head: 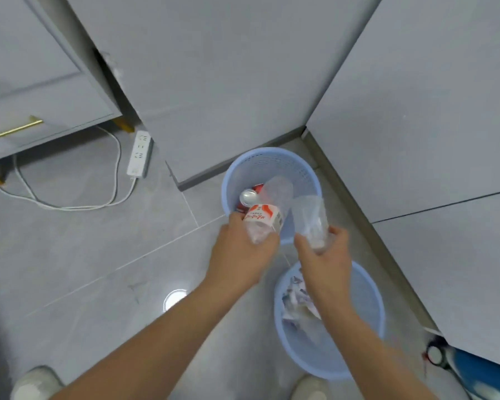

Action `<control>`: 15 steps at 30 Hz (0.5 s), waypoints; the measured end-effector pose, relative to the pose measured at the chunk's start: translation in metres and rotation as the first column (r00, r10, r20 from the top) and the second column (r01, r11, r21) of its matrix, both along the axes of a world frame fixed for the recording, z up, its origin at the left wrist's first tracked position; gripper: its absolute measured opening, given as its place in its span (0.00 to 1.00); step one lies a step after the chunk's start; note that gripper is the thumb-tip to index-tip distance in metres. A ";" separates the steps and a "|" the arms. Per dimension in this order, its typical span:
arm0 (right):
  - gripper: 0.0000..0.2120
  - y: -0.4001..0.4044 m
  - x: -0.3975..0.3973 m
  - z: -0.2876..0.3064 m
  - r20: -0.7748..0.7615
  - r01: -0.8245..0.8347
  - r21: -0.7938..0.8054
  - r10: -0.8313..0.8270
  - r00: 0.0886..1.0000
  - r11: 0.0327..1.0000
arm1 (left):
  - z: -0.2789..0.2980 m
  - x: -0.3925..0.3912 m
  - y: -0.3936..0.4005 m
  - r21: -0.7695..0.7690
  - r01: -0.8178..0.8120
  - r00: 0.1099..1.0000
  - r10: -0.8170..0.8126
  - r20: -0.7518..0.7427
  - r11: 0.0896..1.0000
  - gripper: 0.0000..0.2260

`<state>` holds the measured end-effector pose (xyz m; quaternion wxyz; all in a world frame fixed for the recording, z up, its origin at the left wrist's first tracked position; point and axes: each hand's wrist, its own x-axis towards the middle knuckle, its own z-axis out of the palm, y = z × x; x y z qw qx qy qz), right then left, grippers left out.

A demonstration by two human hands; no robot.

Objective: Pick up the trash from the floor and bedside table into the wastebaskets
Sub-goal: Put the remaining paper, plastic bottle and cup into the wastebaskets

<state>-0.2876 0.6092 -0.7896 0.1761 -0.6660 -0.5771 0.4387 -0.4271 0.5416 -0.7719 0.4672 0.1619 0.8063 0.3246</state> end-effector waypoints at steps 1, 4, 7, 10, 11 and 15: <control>0.22 0.014 0.004 -0.005 0.068 -0.051 0.014 0.050 0.996 0.999 | -0.008 0.002 0.008 -0.042 0.032 0.997 -0.035 -0.063 0.999 0.28; 0.25 0.052 0.008 -0.028 0.346 -0.322 0.161 0.253 0.904 0.933 | -0.027 -0.002 0.020 -0.132 0.087 0.961 -0.118 -0.251 0.987 0.27; 0.27 0.077 0.002 -0.048 0.537 -0.560 0.213 0.383 0.752 0.801 | -0.041 -0.008 0.028 -0.269 0.206 0.874 -0.300 -0.381 0.941 0.25; 0.29 0.088 -0.003 -0.062 0.668 -0.700 0.170 0.441 0.599 0.694 | -0.051 -0.008 0.041 -0.353 0.316 0.787 -0.451 -0.420 0.881 0.26; 0.29 0.089 -0.004 -0.065 0.695 -0.727 0.154 0.449 0.562 0.669 | -0.055 -0.007 0.045 -0.371 0.347 0.760 -0.490 -0.428 0.861 0.27; 0.29 0.082 -0.001 -0.074 0.692 -0.765 0.059 0.526 0.494 0.641 | -0.074 -0.005 0.050 -0.364 0.382 0.688 -0.524 -0.502 0.850 0.23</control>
